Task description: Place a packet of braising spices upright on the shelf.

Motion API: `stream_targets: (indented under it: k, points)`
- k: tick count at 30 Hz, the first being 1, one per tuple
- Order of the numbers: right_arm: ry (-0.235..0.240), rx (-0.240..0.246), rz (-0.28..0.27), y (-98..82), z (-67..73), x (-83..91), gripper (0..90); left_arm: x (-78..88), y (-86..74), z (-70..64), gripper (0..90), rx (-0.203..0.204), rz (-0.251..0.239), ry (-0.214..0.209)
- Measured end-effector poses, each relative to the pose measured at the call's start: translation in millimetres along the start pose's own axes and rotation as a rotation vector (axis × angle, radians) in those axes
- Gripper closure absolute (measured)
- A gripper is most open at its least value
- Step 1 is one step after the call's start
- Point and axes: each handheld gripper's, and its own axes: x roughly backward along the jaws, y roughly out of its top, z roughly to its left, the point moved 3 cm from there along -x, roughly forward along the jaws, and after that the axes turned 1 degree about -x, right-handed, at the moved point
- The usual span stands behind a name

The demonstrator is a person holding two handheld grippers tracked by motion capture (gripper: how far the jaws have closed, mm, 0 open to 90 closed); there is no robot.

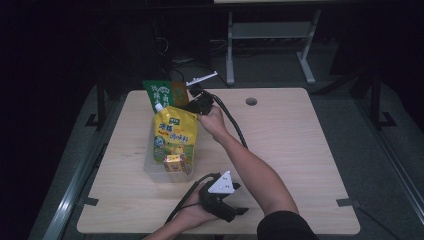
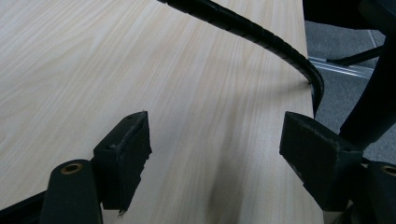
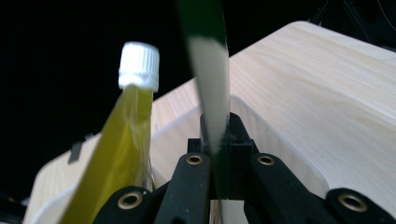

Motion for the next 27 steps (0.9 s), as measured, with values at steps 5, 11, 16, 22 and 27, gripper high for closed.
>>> stream_targets:
  k: [5, 11, 16, 22, 27]
  points:
    - [0.004, 0.025, 0.027, -4.8, 1.7, -3.5, 88.6, 0.5, 0.1, 0.6, 24.1, 0.0, -0.004, 0.0]
    - [-0.031, 0.027, 0.05, -6.4, -1.9, 0.0, 83.1, 0.3, 0.1, 0.8, 24.0, -0.003, -0.002, -0.001]
    - [-0.059, 0.035, 0.073, -6.5, -3.3, 5.6, 78.9, 0.5, 0.6, 1.1, 24.1, -0.002, -0.008, 0.002]
    - [-0.046, 0.033, 0.085, -7.6, -5.4, 10.9, 74.6, 1.8, 0.9, 1.9, 24.1, 0.002, -0.01, 0.005]
    - [-0.025, 0.028, 0.102, -8.5, -7.2, 15.1, 69.2, 3.5, 0.8, 3.3, 24.0, 0.002, -0.012, 0.008]
